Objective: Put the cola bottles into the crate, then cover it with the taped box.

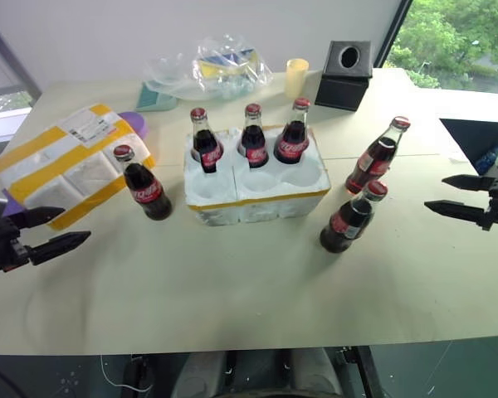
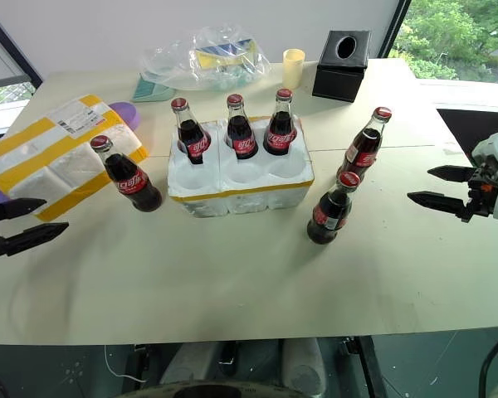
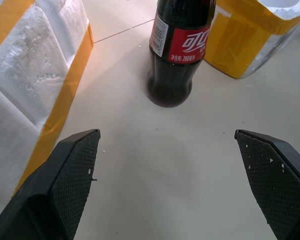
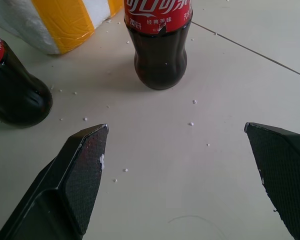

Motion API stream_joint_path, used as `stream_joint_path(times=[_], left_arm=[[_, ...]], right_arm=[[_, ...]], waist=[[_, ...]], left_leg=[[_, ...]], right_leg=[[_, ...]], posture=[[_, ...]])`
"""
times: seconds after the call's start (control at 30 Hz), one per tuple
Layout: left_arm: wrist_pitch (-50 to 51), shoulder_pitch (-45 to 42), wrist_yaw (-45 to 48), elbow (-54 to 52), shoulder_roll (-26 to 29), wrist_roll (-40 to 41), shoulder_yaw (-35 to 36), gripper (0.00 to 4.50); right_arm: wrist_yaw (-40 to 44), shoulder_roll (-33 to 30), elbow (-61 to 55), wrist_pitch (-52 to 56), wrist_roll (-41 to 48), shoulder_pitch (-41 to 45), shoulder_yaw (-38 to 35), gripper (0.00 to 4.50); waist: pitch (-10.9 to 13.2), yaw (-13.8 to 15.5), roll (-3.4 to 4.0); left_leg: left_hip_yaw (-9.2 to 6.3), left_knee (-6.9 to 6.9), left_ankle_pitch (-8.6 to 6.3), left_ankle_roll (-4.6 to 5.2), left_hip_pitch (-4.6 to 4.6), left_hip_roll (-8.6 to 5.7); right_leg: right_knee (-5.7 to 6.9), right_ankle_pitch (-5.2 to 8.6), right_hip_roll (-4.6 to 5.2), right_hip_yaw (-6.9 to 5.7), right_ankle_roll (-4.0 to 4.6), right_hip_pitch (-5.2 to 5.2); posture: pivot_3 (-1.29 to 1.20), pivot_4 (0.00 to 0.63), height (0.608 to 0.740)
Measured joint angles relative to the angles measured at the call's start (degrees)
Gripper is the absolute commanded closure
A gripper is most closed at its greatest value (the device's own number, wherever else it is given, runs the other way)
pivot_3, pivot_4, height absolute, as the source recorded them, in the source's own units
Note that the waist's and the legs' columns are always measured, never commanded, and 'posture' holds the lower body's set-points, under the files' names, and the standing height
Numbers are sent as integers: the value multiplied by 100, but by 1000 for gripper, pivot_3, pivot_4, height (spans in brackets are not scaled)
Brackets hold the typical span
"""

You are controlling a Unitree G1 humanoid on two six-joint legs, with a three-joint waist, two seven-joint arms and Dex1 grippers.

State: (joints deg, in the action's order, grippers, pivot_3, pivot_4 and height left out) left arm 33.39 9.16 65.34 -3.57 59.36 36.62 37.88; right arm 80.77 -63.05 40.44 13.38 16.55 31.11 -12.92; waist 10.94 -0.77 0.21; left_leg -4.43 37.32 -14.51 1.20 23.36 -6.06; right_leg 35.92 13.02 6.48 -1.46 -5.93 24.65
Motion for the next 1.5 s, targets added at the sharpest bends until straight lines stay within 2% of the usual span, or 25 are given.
stream_joint_path(times=[0.37, 0.67, 0.77, 0.87, 1.0, 1.3, 1.5], left_arm=[[74, -42, -147, 15, -8, -87, 0, 0], [215, -352, -200, -80, -190, 155, -2, 0], [278, -568, -273, -142, -301, 282, -55, 0], [265, -902, -342, -187, -375, 281, -340, 0], [156, -1314, -523, -51, -657, 131, -889, 0], [-189, -1733, -1191, 191, -1505, -291, -1610, 0], [-265, -1972, -1374, 209, -1691, -356, -1745, 0]], right_arm=[[-115, 138, -38, 41, 3, 43, 5, 24], [78, 6, -247, 621, 172, 104, 4, 24], [523, -367, -668, 1325, 459, 495, 23, 24], [979, -762, -1426, 2115, 944, 1074, 21, 24], [1098, -767, -2144, 2839, 1441, 1400, 83, 24], [1009, -732, -3373, 3514, 2103, 1179, 68, 24], [926, -739, -3668, 3755, 2452, 1158, -21, 24]], waist=[[1, 3, 1], [4, 5, 7], [20, 6, 39], [19, 7, 41], [18, 4, 37], [19, 53, 33], [19, 83, 33]], left_leg=[[0, -2, 2, -2, 0, 0], [2, 0, 3, -4, 0, -1], [4, 1, 3, -4, 3, -1], [2, -6, 3, -5, 2, 7], [5, -3, 3, -5, 4, 0], [5, 1, 4, -5, 10, -2], [5, 6, 4, -5, 10, -2]], right_leg=[[1, -3, 0, 0, -6, 2], [4, -6, 1, 1, -10, 3], [7, -6, 3, 2, -10, 8], [7, -2, -3, -1, -4, 10], [6, -4, 2, 1, -6, 10], [8, -4, 5, 1, -7, 14], [12, -5, 4, 1, -7, 14]], posture=[[0, 150, 740], [0, 150, 740], [0, 150, 740], [0, 150, 740], [0, 150, 740], [0, 150, 740], [0, 150, 740]])
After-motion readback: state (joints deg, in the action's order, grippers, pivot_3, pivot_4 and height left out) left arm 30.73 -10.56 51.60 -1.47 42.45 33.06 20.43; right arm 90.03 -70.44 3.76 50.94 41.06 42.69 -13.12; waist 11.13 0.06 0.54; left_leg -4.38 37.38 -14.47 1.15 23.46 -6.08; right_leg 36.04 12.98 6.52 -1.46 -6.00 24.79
